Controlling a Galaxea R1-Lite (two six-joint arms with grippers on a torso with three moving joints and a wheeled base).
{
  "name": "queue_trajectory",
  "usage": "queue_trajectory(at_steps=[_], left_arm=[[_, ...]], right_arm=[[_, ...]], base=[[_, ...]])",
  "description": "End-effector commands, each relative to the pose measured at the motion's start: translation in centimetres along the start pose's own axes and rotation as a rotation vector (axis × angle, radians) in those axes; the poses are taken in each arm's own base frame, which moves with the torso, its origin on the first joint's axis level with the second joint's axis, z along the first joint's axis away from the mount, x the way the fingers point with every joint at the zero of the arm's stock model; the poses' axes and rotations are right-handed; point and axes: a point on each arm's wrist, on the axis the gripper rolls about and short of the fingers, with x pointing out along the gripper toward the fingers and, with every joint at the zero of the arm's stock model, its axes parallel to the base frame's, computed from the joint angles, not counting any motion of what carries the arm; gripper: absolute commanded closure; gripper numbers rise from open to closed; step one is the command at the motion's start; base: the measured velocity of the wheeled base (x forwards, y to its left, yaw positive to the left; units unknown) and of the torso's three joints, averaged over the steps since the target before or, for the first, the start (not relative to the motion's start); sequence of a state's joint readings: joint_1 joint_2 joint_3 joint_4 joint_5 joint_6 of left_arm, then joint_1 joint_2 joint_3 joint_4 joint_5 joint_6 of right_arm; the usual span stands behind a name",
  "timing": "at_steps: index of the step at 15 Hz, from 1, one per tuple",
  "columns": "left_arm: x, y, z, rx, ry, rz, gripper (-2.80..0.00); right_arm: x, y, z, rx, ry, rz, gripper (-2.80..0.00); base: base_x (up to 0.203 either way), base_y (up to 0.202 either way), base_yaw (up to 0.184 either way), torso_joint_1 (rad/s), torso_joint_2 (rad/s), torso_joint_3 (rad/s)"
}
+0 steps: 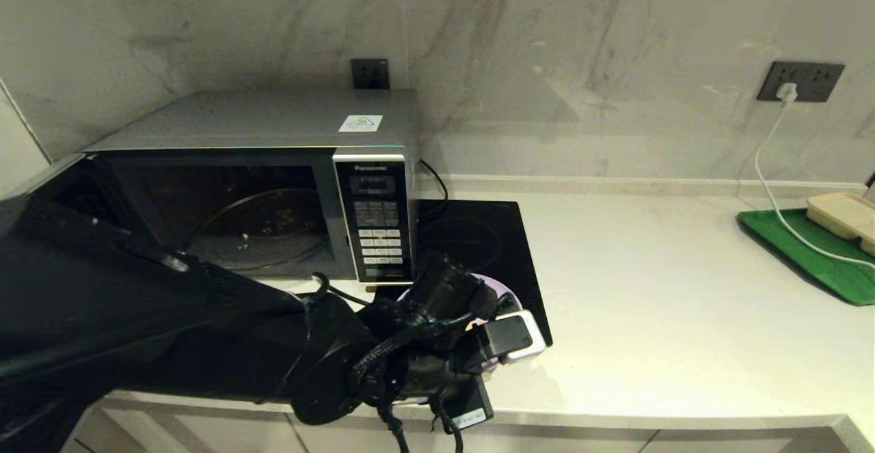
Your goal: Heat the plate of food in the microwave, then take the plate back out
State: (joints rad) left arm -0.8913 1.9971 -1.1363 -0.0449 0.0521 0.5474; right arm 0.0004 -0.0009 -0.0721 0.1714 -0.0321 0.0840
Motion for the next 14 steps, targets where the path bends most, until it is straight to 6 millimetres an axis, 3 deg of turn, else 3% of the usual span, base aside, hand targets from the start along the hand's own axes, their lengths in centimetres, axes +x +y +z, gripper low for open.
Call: queue_trajectory(at_steps=[1,7,14], left_arm=[[2.0,-0.2,-0.1,0.003,0.027,-0.014,0.0],[4.7,0.3,0.7,0.001,0.04,0.02,0.0],[5.8,0.1,0.6,0.002,0.046,0.018,0.0]], right_arm=[[0.0,0.0,0.0,0.0,0.001,0.001,0.0],[0.0,0.0,0.0,0.0,0.001,0.001,0.0],[0.0,0.0,0.0,0.0,0.001,-0.001,0.0]], base=[[0.0,0.0,0.0,0.0,0.0,0.0],[0.0,0.0,0.0,0.0,0.0,0.0],[0.0,0.0,0.0,0.0,0.0,0.0]])
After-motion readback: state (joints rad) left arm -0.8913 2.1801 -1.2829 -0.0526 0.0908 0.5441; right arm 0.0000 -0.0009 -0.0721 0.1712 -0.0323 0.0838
